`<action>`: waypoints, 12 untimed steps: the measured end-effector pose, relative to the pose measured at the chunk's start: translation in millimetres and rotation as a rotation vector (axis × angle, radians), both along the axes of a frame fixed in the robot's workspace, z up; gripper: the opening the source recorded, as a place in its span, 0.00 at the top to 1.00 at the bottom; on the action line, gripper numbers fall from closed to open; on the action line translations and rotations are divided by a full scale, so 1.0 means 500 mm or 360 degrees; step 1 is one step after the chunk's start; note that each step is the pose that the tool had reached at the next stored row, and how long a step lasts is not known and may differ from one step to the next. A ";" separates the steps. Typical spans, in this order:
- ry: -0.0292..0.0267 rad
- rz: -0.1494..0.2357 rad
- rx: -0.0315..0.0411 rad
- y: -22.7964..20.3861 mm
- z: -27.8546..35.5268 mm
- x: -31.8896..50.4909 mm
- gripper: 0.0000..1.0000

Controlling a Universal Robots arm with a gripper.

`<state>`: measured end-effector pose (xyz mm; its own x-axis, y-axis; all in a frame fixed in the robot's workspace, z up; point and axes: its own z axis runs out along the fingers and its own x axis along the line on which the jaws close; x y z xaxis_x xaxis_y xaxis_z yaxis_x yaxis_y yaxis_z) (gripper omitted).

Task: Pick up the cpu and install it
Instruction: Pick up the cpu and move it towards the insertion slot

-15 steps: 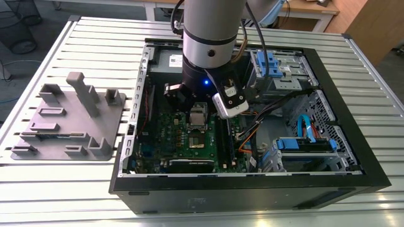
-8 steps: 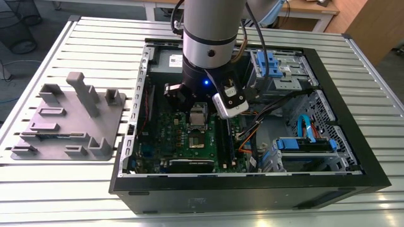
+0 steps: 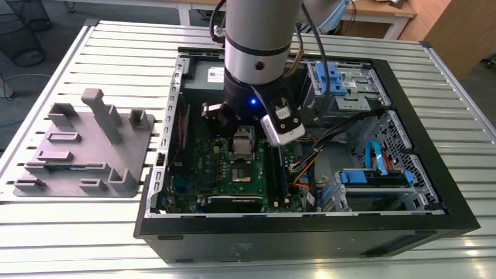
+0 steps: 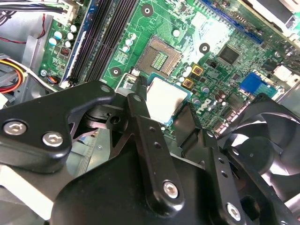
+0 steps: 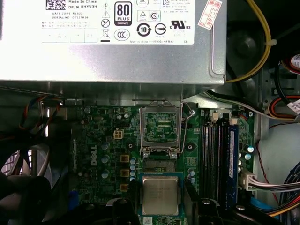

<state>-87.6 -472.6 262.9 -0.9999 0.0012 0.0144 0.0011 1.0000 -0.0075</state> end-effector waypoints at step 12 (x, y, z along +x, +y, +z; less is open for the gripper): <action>-0.00023 0.0000 0.0000 -0.0001 -0.040 -0.003 0.53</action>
